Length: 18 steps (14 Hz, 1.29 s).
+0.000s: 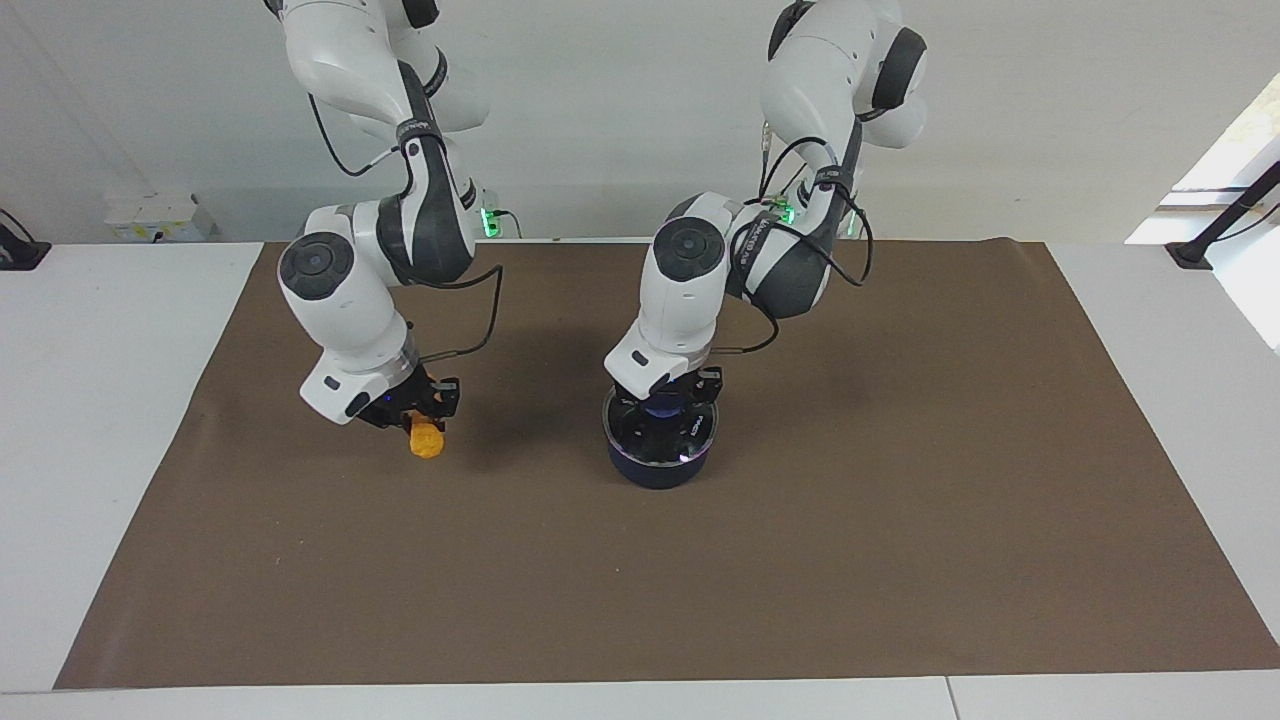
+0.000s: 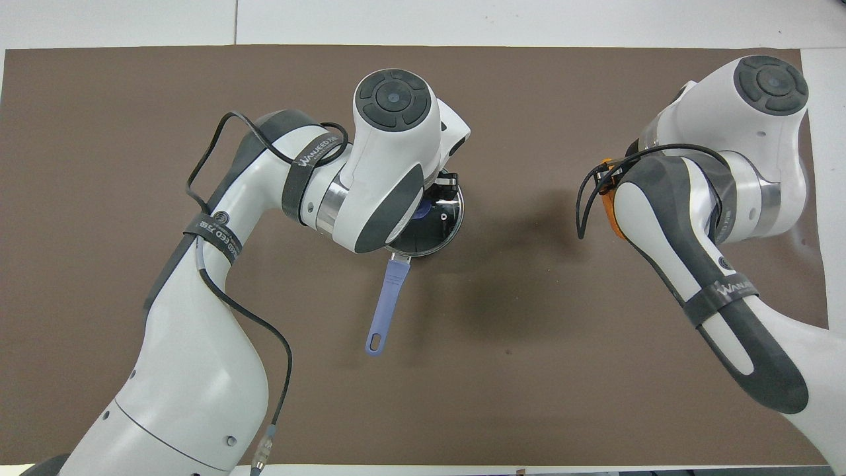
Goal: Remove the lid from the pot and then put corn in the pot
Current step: 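Grasp the lid knob with the left gripper while the right gripper grasps the corn, then lift the lid off the pot with the left gripper while the right gripper carries corn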
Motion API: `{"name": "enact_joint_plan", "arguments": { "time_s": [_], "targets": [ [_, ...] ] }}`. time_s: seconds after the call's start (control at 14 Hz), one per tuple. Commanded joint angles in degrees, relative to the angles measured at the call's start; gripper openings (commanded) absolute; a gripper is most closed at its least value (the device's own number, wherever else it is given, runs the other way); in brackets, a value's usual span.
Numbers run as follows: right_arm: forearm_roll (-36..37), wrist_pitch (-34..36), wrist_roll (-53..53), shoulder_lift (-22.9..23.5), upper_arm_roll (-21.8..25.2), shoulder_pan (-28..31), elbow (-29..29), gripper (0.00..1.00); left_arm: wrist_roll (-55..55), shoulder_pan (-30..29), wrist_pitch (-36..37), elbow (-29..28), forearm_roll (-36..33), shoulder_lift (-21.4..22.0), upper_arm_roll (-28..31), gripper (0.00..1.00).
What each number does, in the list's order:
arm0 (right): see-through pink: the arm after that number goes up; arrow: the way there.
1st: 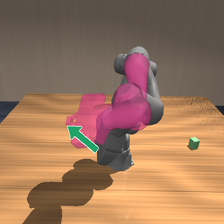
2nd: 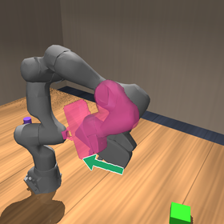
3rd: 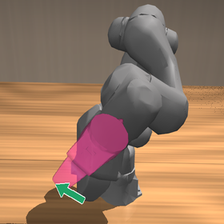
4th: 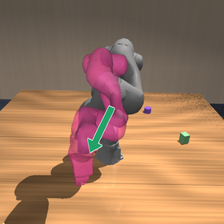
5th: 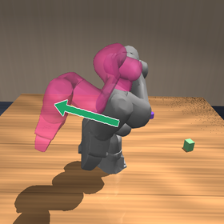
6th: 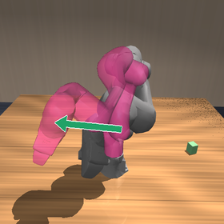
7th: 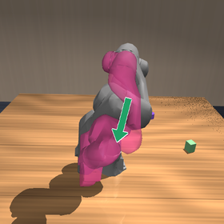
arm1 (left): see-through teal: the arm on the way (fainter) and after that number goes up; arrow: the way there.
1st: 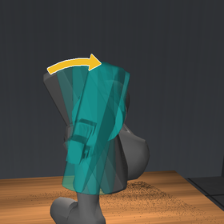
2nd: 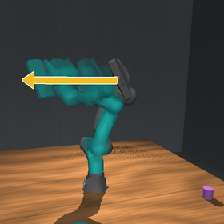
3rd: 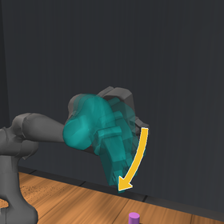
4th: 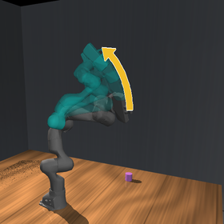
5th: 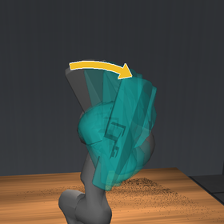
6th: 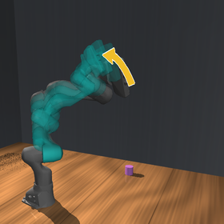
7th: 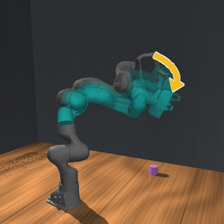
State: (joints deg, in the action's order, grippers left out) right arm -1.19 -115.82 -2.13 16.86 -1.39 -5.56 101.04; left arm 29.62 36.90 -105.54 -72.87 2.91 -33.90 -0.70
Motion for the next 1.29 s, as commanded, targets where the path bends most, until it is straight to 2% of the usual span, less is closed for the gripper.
{"name": "enact_joint_plan", "arguments": {
  "time_s": [0.0,0.21,0.36,0.57,0.64,0.93,1.07,1.21],
  "targets": [
    [-0.21,0.51,-1.03,0.27,-0.10,0.28,-0.50,0.00,0.97,0.63,-0.81,-1.66,-0.62,1.03,0.61,0.45],
    [-0.21,1.03,-1.03,0.19,-0.10,0.11,-0.93,0.00,0.97,0.63,-0.72,-1.57,-0.54,1.03,0.61,0.33],
    [-0.39,1.99,-0.86,0.19,-0.10,-0.94,-2.07,0.00,0.97,0.54,-0.29,-1.31,-0.10,1.21,0.52,0.21],
    [-0.30,2.09,-0.77,0.19,-0.10,-0.95,-2.25,0.00,0.88,-0.42,0.94,-1.13,2.97,4.62,1.14,0.00],
    [-0.30,2.18,-0.77,0.19,-0.10,-1.03,-2.60,0.00,0.80,-0.77,1.90,-1.13,3.42,5.85,1.40,0.00],
    [-0.83,3.40,1.85,0.89,-0.10,-3.48,-5.14,0.00,0.10,-8.49,7.01,-1.13,3.86,10.60,1.49,0.00],
    [-0.39,8.56,9.91,3.34,-0.10,-9.09,-12.50,0.00,-3.75,-14.37,9.63,-1.31,3.42,11.23,1.40,0.00],
    [-0.48,12.61,19.66,7.02,-0.19,-14.19,-19.88,0.00,-13.92,-22.53,11.66,-2.35,2.19,11.49,1.40,0.00]
  ]
}}
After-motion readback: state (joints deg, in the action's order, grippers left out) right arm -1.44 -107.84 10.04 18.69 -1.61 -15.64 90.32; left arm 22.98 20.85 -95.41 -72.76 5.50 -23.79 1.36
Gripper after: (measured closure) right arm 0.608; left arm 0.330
